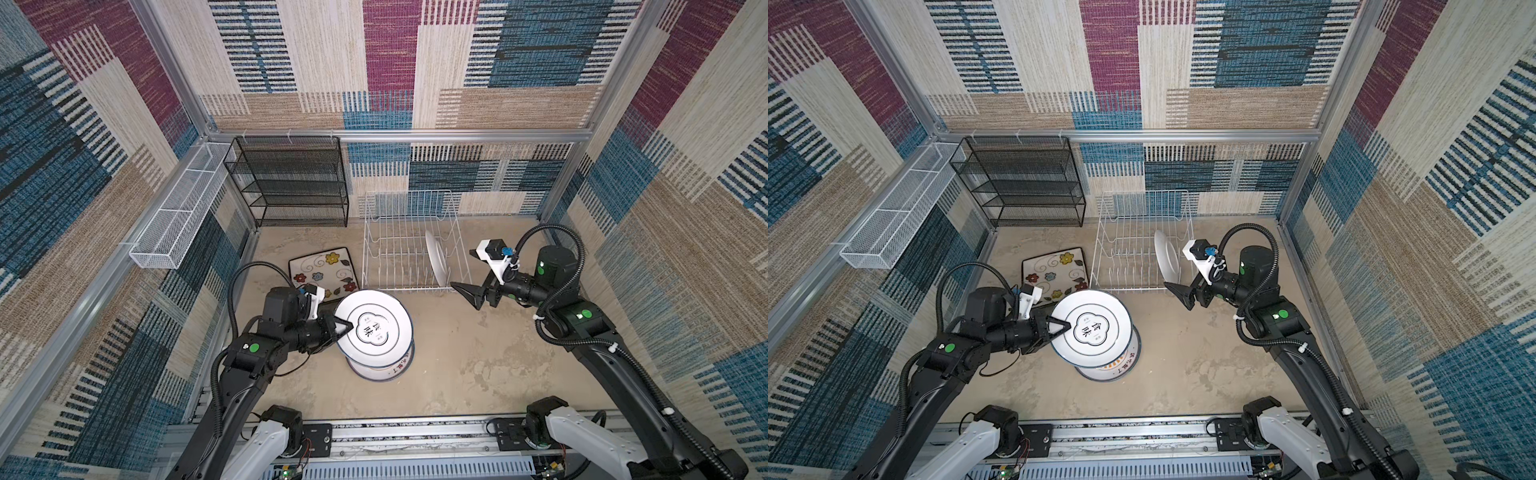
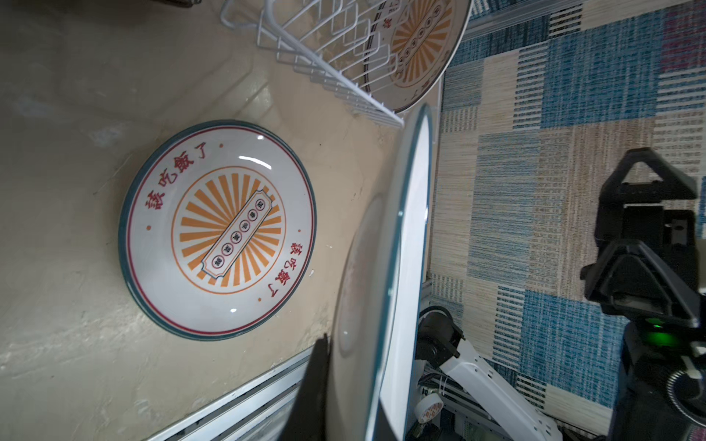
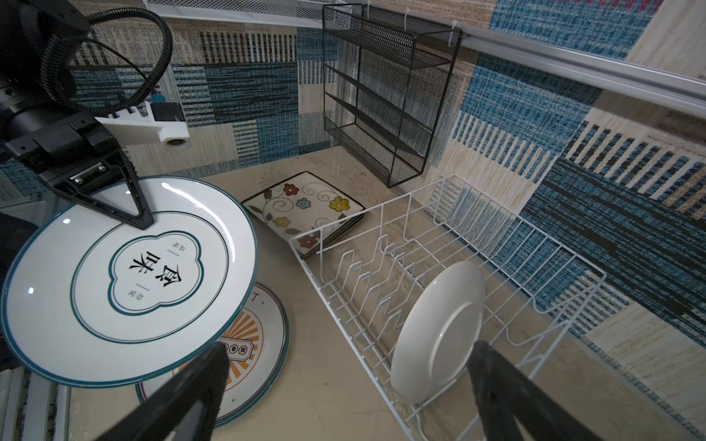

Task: Unload the plates from the dish rack
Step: Place the plate among the plates.

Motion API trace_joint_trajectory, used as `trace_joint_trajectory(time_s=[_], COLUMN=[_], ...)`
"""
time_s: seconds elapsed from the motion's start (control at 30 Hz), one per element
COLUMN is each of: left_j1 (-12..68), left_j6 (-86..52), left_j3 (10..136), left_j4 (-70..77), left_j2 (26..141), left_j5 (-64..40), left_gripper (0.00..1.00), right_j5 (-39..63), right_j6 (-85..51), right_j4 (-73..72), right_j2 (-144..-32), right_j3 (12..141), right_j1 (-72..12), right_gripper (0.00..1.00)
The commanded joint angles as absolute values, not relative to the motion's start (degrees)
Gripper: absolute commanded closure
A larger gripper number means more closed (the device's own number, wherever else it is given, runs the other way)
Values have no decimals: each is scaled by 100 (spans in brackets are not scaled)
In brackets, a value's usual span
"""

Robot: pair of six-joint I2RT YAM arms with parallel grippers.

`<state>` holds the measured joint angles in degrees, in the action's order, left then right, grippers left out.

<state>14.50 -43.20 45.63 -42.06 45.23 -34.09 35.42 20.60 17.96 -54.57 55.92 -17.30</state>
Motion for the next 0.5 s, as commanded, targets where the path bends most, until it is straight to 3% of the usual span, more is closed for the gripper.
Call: trace_joint_trajectory(time_s=[0.0, 0.47], left_j1=[1450, 1450], left_j6=[-4133, -4222], left_j3=[4289, 2950], left_j4=[-4395, -2877], left_j2=[4374, 4584], left_j5=[-3371, -3461], left_gripper=[100, 100], right_j5=[3514, 3355], right_j6=[2241, 2493], right_j4=[1883, 2010], right_j2=[-5382, -5681], right_j3=[5521, 5467], right_j1=[-1764, -1960], right_gripper=[0, 0])
